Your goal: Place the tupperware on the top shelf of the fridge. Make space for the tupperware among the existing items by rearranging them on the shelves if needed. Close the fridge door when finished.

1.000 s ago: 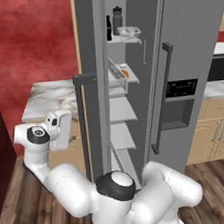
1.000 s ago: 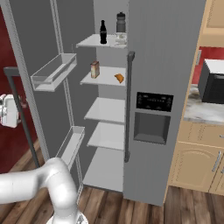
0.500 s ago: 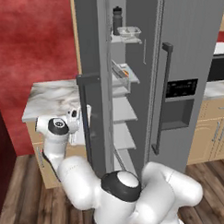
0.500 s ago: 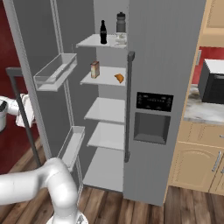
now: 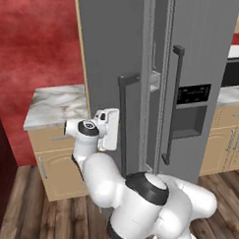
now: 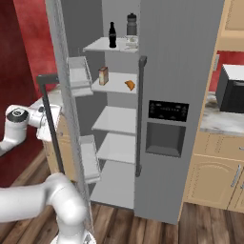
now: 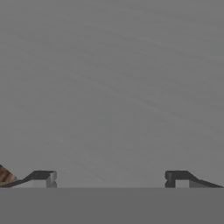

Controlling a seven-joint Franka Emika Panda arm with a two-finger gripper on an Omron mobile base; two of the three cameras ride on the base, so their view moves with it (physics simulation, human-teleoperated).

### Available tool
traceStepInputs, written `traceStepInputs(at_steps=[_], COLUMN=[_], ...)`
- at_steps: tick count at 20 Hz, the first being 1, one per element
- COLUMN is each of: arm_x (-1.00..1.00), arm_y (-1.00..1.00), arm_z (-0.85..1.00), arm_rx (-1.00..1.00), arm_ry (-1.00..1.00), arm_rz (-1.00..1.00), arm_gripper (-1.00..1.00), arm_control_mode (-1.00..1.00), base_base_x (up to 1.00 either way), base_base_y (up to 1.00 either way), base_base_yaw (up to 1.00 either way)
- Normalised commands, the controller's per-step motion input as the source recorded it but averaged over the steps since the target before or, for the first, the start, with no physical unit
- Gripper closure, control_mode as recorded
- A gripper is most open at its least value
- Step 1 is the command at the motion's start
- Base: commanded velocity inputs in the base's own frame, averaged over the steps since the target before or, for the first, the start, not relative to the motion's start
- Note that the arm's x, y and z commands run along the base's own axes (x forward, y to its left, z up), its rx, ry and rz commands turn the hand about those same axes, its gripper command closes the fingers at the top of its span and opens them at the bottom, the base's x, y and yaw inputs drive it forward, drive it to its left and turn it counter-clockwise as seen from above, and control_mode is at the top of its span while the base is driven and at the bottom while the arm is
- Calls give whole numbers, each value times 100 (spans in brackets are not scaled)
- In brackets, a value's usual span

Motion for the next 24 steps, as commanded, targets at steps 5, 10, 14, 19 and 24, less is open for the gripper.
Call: traceStepInputs(at_steps=[5,10,14,19,24], arm_x=[30,43,40,43,52], arm_y=[-67,-53,-29,-10,-1], arm_z=[0,0,0,0,1], arm_rx=[0,0,0,0,0], arm_ry=[2,1,0,3,3], arm_rz=[0,8,15,18,22], arm_gripper=[-100,-100,-100,-100,-100], arm_control_mode=[-100,-100,-100,-100,-100], base_base_x=[0,0,0,0,0], base_base_y=[0,0,0,0,0], base_base_yaw=[0,0,0,0,0])
